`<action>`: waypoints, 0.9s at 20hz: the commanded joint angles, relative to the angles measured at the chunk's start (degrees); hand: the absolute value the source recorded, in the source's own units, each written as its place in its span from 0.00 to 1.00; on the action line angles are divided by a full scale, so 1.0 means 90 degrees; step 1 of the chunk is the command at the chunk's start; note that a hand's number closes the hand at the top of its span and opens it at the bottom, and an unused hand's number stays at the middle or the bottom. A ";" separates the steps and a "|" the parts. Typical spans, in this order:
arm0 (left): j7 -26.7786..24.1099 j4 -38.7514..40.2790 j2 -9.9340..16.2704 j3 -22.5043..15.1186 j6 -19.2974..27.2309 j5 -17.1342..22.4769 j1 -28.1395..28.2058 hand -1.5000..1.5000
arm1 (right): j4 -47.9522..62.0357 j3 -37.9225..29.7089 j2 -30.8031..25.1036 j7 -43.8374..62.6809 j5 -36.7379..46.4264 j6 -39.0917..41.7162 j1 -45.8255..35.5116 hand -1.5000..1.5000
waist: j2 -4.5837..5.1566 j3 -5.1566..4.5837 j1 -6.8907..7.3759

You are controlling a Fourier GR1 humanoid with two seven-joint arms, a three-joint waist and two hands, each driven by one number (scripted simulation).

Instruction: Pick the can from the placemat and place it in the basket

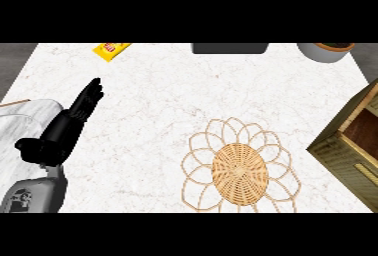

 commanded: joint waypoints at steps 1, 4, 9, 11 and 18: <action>-0.0066 0.0081 0.0240 0.0317 -0.0210 0.0261 -0.0086 0.50 | 0.0071 -0.0525 -0.0277 -0.0261 -0.0554 -0.0075 0.0625 1.00 | 0.0004 0.0001 0.0005; 0.0128 -0.0155 -0.0216 -0.0256 0.0125 -0.0202 0.0085 0.50 | -0.0008 -0.0533 -0.0375 -0.0248 -0.0859 -0.0088 0.0885 1.00 | 0.0001 0.0000 0.0014; -0.0470 0.0053 -0.0020 -0.0016 -0.0003 -0.0170 0.0374 0.50 | 0.0112 -0.0910 -0.0308 -0.1235 -0.1071 -0.1236 0.1957 1.00 | 0.0013 0.0001 0.0019; -0.0160 0.0141 -0.0169 -0.0113 0.0080 -0.0174 0.0025 0.50 | 0.0312 -0.0835 -0.0660 -0.1205 -0.1076 -0.1174 0.1910 1.00 | 0.0011 -0.0001 0.0016; 0.0442 -0.0387 -0.0054 0.0034 -0.0065 0.0130 -0.0129 0.50 | 0.0863 -0.1411 -0.0450 -0.1847 -0.1313 -0.2835 0.2240 1.00 | 0.0012 0.0004 0.0042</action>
